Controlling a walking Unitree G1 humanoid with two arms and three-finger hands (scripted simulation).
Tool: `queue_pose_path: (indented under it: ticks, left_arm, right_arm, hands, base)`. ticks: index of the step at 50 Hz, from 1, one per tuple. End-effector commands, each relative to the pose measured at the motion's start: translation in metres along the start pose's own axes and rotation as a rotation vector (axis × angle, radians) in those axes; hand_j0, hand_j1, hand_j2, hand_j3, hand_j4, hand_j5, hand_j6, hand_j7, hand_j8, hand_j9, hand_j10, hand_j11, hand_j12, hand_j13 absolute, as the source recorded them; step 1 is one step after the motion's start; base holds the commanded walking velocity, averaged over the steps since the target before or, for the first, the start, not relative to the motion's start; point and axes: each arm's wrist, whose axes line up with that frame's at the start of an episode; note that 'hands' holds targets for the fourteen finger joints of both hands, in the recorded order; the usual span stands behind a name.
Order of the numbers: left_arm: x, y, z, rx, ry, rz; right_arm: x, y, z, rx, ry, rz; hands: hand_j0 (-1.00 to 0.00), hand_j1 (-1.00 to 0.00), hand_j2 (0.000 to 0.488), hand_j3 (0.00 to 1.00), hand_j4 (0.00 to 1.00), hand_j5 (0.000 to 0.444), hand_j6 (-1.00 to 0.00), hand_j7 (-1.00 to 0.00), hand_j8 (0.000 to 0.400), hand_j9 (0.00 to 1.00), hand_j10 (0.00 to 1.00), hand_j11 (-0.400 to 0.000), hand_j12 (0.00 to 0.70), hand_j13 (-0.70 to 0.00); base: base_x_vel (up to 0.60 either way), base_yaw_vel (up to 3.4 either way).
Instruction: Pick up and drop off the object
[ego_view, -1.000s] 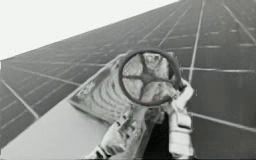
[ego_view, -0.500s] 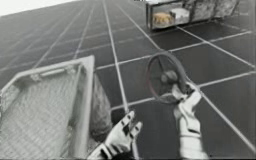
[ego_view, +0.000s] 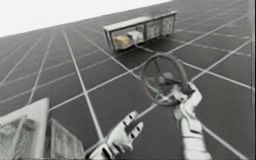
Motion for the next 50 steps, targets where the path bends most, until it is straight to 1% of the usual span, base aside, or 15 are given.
queue_pose_path:
  ticks: [1, 21, 50]
  left_arm:
    - [0.0028, -0.0041, 0.0005, 0.015, 0.009, -0.004]
    - [0.0028, -0.0041, 0.0005, 0.015, 0.009, -0.004]
    - [0.0028, -0.0041, 0.0005, 0.015, 0.009, -0.004]
  right_arm:
    - [0.0025, -0.0043, 0.0065, 0.029, -0.021, -0.005]
    - [0.0025, -0.0043, 0.0065, 0.029, -0.021, -0.005]
    - [0.0025, -0.0043, 0.0065, 0.029, -0.021, -0.005]
  hands:
    - [0.00, 0.00, 0.000, 1.00, 1.00, 0.000, 0.00, 0.00, 0.000, 1.00, 1.00, -0.400, 0.000, -0.700]
    - [0.00, 0.00, 0.000, 1.00, 1.00, 0.000, 0.00, 0.00, 0.000, 1.00, 1.00, -0.400, 0.000, -0.700]
    - [0.00, 0.00, 0.000, 1.00, 1.00, 0.000, 0.00, 0.00, 0.000, 1.00, 1.00, -0.400, 0.000, -0.700]
  base:
    - [0.46, -0.31]
    - [0.49, -0.25]
    - [0.55, -0.10]
